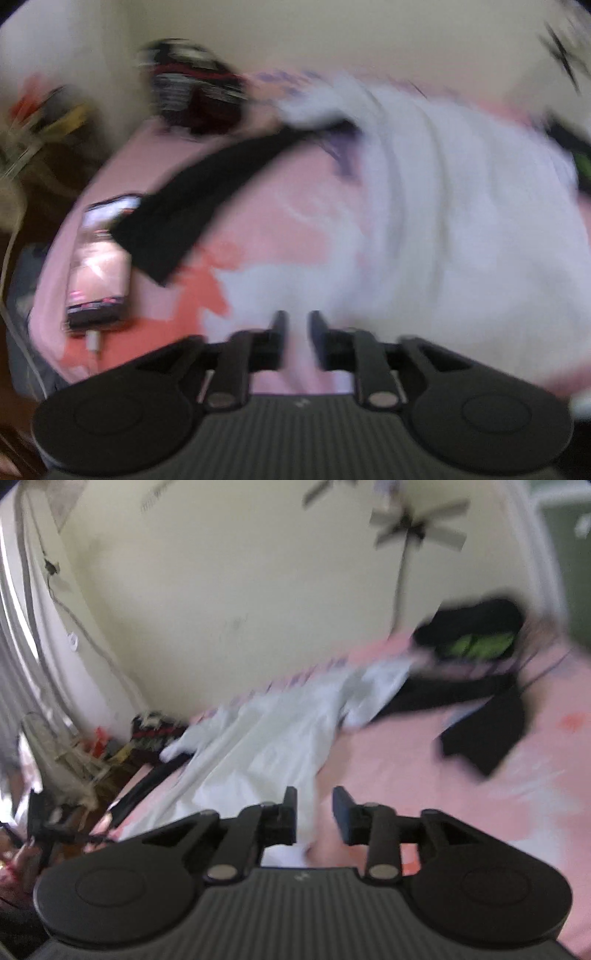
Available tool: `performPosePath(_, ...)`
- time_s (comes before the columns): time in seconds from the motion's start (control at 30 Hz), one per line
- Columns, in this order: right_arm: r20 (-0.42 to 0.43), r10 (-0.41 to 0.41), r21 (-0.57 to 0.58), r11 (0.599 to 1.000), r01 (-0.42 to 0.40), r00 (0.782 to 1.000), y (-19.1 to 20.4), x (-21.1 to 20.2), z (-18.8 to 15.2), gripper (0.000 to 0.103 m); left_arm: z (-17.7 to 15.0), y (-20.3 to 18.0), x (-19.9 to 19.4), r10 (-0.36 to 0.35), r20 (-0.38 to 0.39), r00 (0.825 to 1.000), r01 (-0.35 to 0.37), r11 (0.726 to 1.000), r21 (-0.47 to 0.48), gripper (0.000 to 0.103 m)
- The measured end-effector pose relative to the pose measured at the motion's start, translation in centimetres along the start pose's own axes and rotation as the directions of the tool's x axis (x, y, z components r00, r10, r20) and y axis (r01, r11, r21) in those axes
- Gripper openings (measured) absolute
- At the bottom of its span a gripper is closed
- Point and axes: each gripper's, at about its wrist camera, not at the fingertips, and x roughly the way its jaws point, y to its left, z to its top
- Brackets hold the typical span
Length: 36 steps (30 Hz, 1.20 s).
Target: Fold small clothes
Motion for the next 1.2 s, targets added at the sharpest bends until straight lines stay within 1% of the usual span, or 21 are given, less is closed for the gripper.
performPosePath(0.03,-0.021,0.027,-0.003,1.000,-0.027,0.999,0.3,1.4,0.0,0.032,0.7,1.6,-0.7,0.001,0.037,0.999,0.002,0.997,-0.080,0.047)
performPosePath(0.13,-0.063,0.109,-0.009,0.994,-0.110,0.992,1.7,5.4,0.1,0.037,2.6,5.7,-1.1,-0.068,0.099,0.993,0.092,0.959,-0.269,0.049)
performPosePath(0.17,-0.066,0.127,-0.004,0.992,-0.128,0.990,2.1,6.6,0.2,0.066,3.3,6.4,-0.6,-0.106,0.113,0.988,0.138,0.935,-0.326,0.049)
performPosePath(0.2,-0.048,0.136,0.006,0.991,-0.136,0.990,2.5,7.6,0.2,0.079,3.9,7.1,0.0,-0.145,0.129,0.981,0.184,0.909,-0.375,0.054)
performPosePath(0.23,-0.015,0.149,0.010,0.989,-0.149,0.989,2.8,8.4,0.2,0.079,4.4,7.4,0.9,-0.176,0.139,0.975,0.219,0.883,-0.416,0.057)
performPosePath(0.4,-0.050,0.191,0.034,0.981,-0.189,0.980,4.1,12.5,1.5,0.079,8.6,8.0,8.5,-0.299,0.137,0.944,0.321,0.746,-0.584,0.058)
performPosePath(0.47,-0.055,0.181,0.028,0.983,-0.180,0.982,4.3,13.4,2.0,0.079,9.9,8.0,10.7,-0.297,0.147,0.943,0.322,0.716,-0.619,0.058)
performPosePath(0.53,-0.055,0.169,0.028,0.985,-0.168,0.984,4.1,14.3,2.6,0.079,11.0,8.3,12.4,-0.262,0.154,0.953,0.297,0.694,-0.656,0.057)
performPosePath(0.57,-0.054,0.170,0.040,0.985,-0.168,0.984,3.7,14.6,2.9,0.079,11.2,8.6,13.4,-0.257,0.152,0.954,0.290,0.683,-0.671,0.055)
performPosePath(0.6,-0.053,0.173,0.055,0.984,-0.170,0.983,3.3,15.1,3.3,0.079,11.6,8.8,14.2,-0.255,0.139,0.957,0.279,0.670,-0.688,0.047)
performPosePath(0.63,-0.051,0.174,0.068,0.983,-0.170,0.983,3.2,15.7,3.5,0.079,11.9,9.0,15.1,-0.249,0.118,0.961,0.258,0.660,-0.705,0.017)
performPosePath(0.67,-0.050,0.173,0.077,0.983,-0.169,0.984,2.8,16.3,3.8,0.079,12.1,9.2,15.7,-0.240,0.093,0.966,0.231,0.649,-0.725,0.001)
performPosePath(0.73,-0.056,0.167,0.089,0.983,-0.162,0.984,2.2,17.6,4.2,0.079,12.1,10.2,15.5,-0.230,0.106,0.967,0.228,0.609,-0.759,0.002)
performPosePath(0.77,-0.062,0.166,0.094,0.983,-0.160,0.984,1.8,18.2,4.2,0.079,12.5,10.5,14.3,-0.207,0.139,0.968,0.239,0.610,-0.755,0.002)
performPosePath(0.8,-0.072,0.167,0.100,0.982,-0.159,0.983,1.4,18.8,4.1,0.079,13.1,10.6,12.8,-0.172,0.170,0.970,0.241,0.626,-0.741,0.002)
performPosePath(0.87,-0.069,0.179,0.099,0.980,-0.171,0.982,0.6,19.6,3.6,0.076,15.1,10.1,8.9,-0.113,0.259,0.959,0.266,0.674,-0.689,0.002)
performPosePath(0.97,-0.050,0.224,0.119,0.969,-0.217,0.973,-0.3,19.4,3.6,0.076,20.1,7.4,2.2,-0.021,0.394,0.919,0.260,0.783,-0.565,0.002)
performPosePath(1.03,-0.027,0.267,0.157,0.953,-0.260,0.963,-1.1,19.1,3.6,0.076,23.2,4.8,-0.7,0.016,0.452,0.892,0.229,0.846,-0.482,0.002)
performPosePath(1.07,-0.015,0.288,0.179,0.943,-0.281,0.958,-1.6,19.0,3.6,0.076,24.6,3.1,-1.6,0.017,0.462,0.887,0.210,0.875,-0.436,0.002)
performPosePath(1.13,0.003,0.312,0.205,0.930,-0.306,0.950,-2.1,18.8,3.6,0.075,26.3,-0.2,-1.7,0.014,0.435,0.900,0.164,0.914,-0.370,0.003)
performPosePath(1.2,0.022,0.332,0.230,0.916,-0.328,0.943,-2.5,18.7,3.6,0.075,26.1,-2.8,-0.1,-0.021,0.375,0.927,0.157,0.929,-0.336,0.008)
